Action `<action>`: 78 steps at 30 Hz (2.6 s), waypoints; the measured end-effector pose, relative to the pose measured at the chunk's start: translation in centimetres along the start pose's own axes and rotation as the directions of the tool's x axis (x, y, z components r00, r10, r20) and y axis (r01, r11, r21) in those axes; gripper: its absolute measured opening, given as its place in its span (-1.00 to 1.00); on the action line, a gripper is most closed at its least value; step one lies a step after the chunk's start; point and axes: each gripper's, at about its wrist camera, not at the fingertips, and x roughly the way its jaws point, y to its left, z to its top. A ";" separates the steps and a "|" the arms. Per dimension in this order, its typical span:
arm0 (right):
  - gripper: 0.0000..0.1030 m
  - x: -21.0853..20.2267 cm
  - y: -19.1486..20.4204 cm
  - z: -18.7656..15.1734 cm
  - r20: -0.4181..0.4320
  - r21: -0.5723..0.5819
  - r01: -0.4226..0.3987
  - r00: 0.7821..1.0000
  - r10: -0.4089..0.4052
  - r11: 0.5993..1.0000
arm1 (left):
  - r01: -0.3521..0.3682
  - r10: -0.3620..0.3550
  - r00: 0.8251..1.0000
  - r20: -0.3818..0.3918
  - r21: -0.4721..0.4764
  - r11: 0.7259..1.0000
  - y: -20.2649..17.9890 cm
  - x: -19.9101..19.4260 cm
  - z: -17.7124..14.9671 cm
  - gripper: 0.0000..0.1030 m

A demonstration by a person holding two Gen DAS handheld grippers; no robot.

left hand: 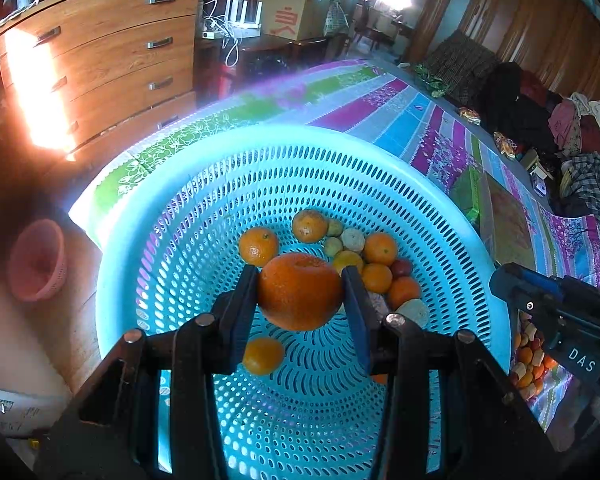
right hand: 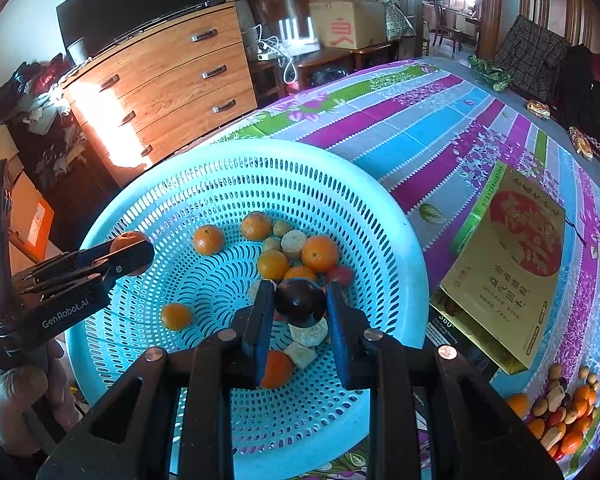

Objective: Organize fruits
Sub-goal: 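Open both tools to drop the orange and plum into the basket, then move both tools back over the fruit pile on the sheet, then grasp the red tomato with the left tool while the right tool grasps a white block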

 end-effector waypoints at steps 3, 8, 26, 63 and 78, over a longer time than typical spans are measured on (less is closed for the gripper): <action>-0.43 0.1 0.1 0.0 -0.001 0.001 0.000 1.000 0.000 1.000 | 0.002 -0.002 1.000 0.000 0.002 1.000 -0.1 0.1 0.0 -0.16; -0.43 0.4 0.0 0.0 -0.006 0.004 -0.002 1.000 0.002 1.000 | -0.002 0.002 1.000 -0.004 0.006 1.000 -0.2 0.2 -0.2 -0.16; 0.07 -1.4 0.1 -0.4 0.077 0.000 -0.057 0.995 0.057 0.998 | -0.017 0.018 1.000 0.004 -0.009 1.000 -0.5 0.1 -0.2 0.89; 0.35 -19.1 -21.1 -31.2 0.064 0.462 0.346 0.905 -0.420 0.817 | 0.616 -0.449 0.784 -0.430 0.443 0.651 -29.0 8.3 -17.7 0.05; 0.21 -14.6 -24.0 -32.2 0.031 0.472 0.256 0.952 -0.306 0.844 | 0.562 -0.392 0.825 -0.408 0.510 0.651 -31.0 10.0 -19.2 -0.42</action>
